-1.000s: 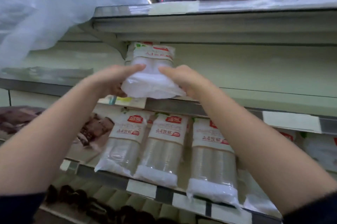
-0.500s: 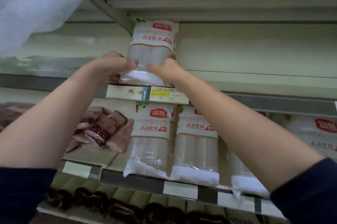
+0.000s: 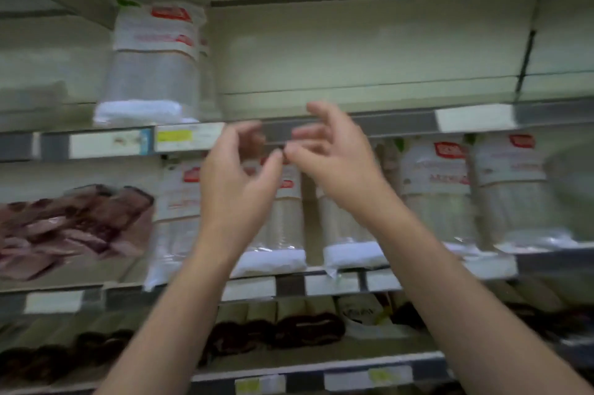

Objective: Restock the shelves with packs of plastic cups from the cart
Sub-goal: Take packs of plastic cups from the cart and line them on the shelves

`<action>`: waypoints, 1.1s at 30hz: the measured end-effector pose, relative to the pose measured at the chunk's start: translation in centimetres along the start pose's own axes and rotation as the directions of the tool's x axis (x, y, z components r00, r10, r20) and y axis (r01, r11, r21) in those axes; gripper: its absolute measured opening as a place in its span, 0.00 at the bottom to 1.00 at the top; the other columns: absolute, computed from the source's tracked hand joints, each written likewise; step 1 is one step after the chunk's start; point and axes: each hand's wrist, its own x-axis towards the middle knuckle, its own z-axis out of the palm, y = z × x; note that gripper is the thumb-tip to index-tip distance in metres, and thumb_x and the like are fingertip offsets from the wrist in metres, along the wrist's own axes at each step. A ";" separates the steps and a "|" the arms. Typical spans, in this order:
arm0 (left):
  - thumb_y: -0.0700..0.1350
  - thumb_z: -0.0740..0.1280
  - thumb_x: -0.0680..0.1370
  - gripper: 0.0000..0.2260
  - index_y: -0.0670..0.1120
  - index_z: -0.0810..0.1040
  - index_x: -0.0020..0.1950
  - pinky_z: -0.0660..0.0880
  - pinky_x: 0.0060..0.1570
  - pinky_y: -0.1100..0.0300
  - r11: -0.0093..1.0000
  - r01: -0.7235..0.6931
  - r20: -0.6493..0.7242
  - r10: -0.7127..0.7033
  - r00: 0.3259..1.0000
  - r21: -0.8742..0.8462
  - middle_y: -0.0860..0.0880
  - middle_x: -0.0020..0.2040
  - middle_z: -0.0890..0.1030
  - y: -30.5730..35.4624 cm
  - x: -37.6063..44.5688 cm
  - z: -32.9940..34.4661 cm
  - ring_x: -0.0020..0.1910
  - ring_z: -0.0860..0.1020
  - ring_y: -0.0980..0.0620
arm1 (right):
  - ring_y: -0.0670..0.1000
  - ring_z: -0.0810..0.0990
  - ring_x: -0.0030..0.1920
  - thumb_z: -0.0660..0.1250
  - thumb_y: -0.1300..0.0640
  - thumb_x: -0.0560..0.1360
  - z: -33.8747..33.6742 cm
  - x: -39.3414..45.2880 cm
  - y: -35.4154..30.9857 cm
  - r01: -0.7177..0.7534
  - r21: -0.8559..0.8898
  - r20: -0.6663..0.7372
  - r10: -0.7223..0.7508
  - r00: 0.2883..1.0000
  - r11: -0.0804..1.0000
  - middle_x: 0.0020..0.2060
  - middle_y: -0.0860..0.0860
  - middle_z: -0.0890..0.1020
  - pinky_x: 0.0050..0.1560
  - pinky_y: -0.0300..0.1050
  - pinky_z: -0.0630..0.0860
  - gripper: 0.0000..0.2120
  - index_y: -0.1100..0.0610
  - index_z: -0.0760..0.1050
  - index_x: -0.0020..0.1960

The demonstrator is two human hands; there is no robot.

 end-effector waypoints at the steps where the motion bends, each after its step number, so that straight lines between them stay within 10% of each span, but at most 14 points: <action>1: 0.45 0.69 0.70 0.13 0.52 0.74 0.54 0.74 0.43 0.67 0.996 0.066 0.056 -0.063 0.996 -0.054 0.53 0.46 0.79 0.0 -2.5 1.9 0.43 0.77 0.60 | 0.46 0.78 0.44 0.70 0.65 0.71 -2.3 -2.4 1.9 -0.054 0.008 -0.015 0.054 0.998 0.999 0.47 0.50 0.77 0.52 0.43 0.77 0.28 0.56 0.65 0.68; 10: 0.33 0.69 0.73 0.14 0.53 0.75 0.46 0.75 0.42 0.72 0.837 0.547 0.592 -0.442 0.673 0.003 0.48 0.45 0.81 2.3 -25.8 24.0 0.40 0.79 0.60 | 0.50 0.77 0.40 0.73 0.54 0.63 -25.5 -22.3 19.4 -0.645 -0.016 -0.223 0.626 0.748 0.764 0.37 0.46 0.76 0.51 0.56 0.79 0.21 0.51 0.68 0.52; 22: 0.37 0.65 0.77 0.06 0.45 0.77 0.52 0.73 0.36 0.70 0.637 0.702 0.739 -0.631 0.236 0.320 0.47 0.45 0.79 13.6 -44.1 42.9 0.44 0.77 0.52 | 0.53 0.77 0.39 0.67 0.62 0.73 -53.5 -41.7 27.9 -0.964 -0.028 -0.261 0.929 0.264 0.266 0.36 0.54 0.75 0.39 0.43 0.75 0.09 0.56 0.70 0.37; 25: 0.37 0.65 0.77 0.07 0.48 0.77 0.48 0.73 0.39 0.69 0.646 0.665 0.760 -0.625 0.178 0.375 0.50 0.44 0.79 14.5 -45.5 43.3 0.44 0.77 0.54 | 0.49 0.73 0.35 0.68 0.60 0.72 -57.6 -45.8 30.6 -0.939 -0.331 -0.265 0.945 0.190 0.096 0.32 0.52 0.71 0.35 0.38 0.67 0.13 0.56 0.66 0.32; 27: 0.37 0.65 0.77 0.07 0.49 0.78 0.47 0.73 0.40 0.67 0.622 0.664 0.758 -0.640 0.127 0.414 0.49 0.45 0.79 14.8 -46.1 43.3 0.44 0.77 0.53 | 0.52 0.79 0.48 0.69 0.58 0.70 -59.5 -48.3 32.3 -0.846 -0.532 -0.254 0.959 0.128 -0.028 0.44 0.53 0.78 0.42 0.38 0.71 0.09 0.60 0.74 0.48; 30: 0.38 0.65 0.77 0.07 0.49 0.78 0.44 0.72 0.38 0.67 0.579 0.671 0.731 -0.678 0.081 0.463 0.51 0.42 0.80 15.1 -46.4 42.8 0.43 0.78 0.53 | 0.55 0.73 0.66 0.73 0.58 0.67 -60.8 -51.9 34.6 -0.623 -0.772 -0.191 0.981 0.039 -0.125 0.65 0.55 0.74 0.62 0.44 0.72 0.31 0.57 0.66 0.68; 33: 0.37 0.64 0.77 0.07 0.47 0.78 0.43 0.71 0.35 0.67 0.515 0.694 0.669 -0.740 0.063 0.504 0.50 0.41 0.80 14.6 -47.1 42.7 0.40 0.78 0.54 | 0.56 0.70 0.68 0.69 0.62 0.69 -60.3 -54.0 36.2 -0.441 -0.894 -0.132 0.986 0.105 -0.073 0.66 0.54 0.72 0.65 0.50 0.71 0.27 0.53 0.67 0.66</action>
